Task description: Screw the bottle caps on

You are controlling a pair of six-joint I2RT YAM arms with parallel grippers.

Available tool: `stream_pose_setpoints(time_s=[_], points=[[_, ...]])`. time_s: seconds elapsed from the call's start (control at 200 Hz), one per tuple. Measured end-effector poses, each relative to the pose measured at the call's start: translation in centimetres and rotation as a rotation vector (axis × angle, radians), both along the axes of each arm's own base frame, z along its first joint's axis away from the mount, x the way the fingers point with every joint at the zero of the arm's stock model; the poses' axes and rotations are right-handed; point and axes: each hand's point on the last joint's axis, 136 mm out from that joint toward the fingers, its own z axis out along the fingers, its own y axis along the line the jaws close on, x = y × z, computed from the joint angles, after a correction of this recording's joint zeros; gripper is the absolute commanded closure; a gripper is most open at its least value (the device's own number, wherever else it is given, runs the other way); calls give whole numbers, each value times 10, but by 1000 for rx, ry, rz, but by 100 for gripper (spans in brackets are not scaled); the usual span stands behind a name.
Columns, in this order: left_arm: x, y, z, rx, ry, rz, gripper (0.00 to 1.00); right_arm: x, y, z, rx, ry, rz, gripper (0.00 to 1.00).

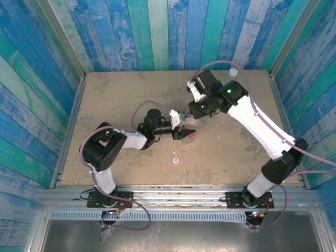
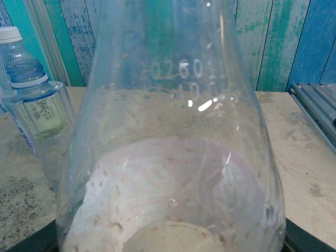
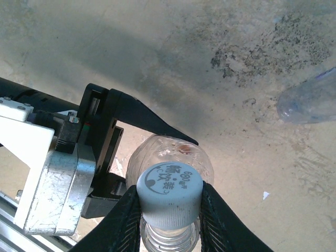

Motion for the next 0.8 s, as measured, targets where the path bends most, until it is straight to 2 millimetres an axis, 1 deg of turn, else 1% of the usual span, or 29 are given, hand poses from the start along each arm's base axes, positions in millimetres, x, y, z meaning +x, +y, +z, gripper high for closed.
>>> stream_pose_setpoints(time_s=[0.15,0.346,0.571,0.646,0.796], points=[[0,0,1,-1,-3,0,37,0,-4,1,18,-16,-13,71],[1,-1,2,-1,-7,-1,38,1,-4,2,27,-24,-10,70],[-2,-1,0,5,-3,-19,39,-4,-4,2,51,-55,41,69],[-3,-1,-1,6,-4,-26,39,-5,-2,11,86,-98,68,69],[-4,-2,-1,9,-2,-34,39,-10,-2,43,174,-221,112,69]])
